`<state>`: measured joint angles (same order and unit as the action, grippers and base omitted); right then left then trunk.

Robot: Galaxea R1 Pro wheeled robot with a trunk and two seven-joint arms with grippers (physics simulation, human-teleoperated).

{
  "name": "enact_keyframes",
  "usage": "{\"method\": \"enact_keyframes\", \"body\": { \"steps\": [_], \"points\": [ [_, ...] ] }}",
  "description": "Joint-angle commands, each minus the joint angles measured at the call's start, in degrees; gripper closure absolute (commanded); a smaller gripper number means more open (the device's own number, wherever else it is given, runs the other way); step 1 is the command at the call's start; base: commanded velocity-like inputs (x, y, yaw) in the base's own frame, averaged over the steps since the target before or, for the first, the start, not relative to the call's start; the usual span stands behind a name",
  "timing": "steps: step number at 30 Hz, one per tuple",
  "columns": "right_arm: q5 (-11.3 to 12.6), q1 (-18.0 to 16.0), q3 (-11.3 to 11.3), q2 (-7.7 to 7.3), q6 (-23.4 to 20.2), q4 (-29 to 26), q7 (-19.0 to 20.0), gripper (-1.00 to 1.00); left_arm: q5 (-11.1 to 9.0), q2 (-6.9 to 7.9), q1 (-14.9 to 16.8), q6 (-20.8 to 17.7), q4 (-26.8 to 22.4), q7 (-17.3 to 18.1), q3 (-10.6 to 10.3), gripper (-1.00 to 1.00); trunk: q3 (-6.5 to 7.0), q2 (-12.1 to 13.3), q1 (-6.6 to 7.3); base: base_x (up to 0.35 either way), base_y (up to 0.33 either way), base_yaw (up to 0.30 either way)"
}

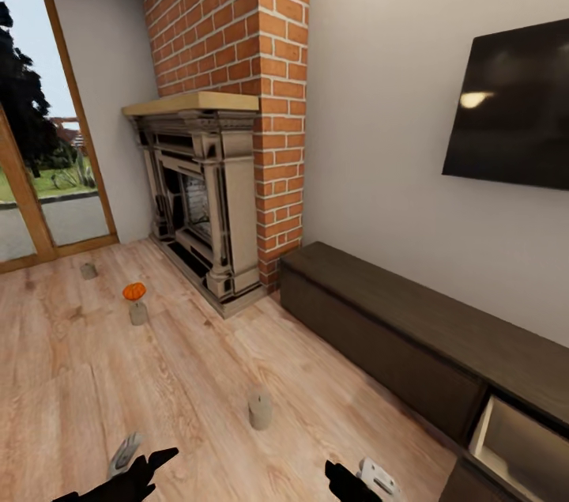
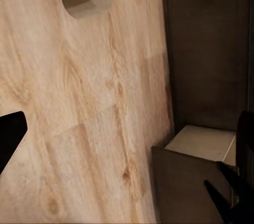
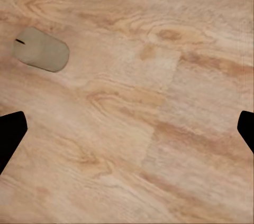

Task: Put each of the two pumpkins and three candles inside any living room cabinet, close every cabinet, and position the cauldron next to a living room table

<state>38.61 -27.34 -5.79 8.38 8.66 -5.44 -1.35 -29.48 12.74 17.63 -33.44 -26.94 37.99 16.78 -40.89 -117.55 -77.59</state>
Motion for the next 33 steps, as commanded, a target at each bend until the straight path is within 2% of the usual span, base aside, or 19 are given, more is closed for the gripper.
{"method": "enact_keyframes", "body": {
  "steps": [1, 14, 24, 33],
  "points": [
    [-0.35, -0.10, -0.61, 0.20, 0.21, -0.13, -0.36, -1.00, -0.19, -0.01, 0.04, -0.40, 0.03, 0.08, 0.18, -1.00, -0.14, -0.02, -0.03, 0.331, 0.000, 0.169],
    [-1.46, -0.17, -0.84, 0.14, 0.37, -0.25, 0.07, -1.00, -0.06, -0.29, 0.06, 0.00, 0.04, 0.00, 0.05, -1.00, -1.16, -0.02, -0.03, 0.330, 0.002, 0.169],
    [-1.52, -0.13, -0.91, 0.09, 0.59, -0.32, 0.35, -1.00, -0.07, -0.26, 0.07, 0.04, 0.04, 0.00, 0.09, -1.00, -1.95, -0.02, -0.03, 0.329, 0.104, 0.162],
    [-1.60, -0.14, -0.97, 0.05, 0.88, -0.36, 0.46, -1.00, -0.07, -0.26, 0.07, 0.04, 0.04, -0.02, 0.09, -1.00, -2.16, -0.02, -0.03, 0.327, 0.125, 0.030]
  ]
}}
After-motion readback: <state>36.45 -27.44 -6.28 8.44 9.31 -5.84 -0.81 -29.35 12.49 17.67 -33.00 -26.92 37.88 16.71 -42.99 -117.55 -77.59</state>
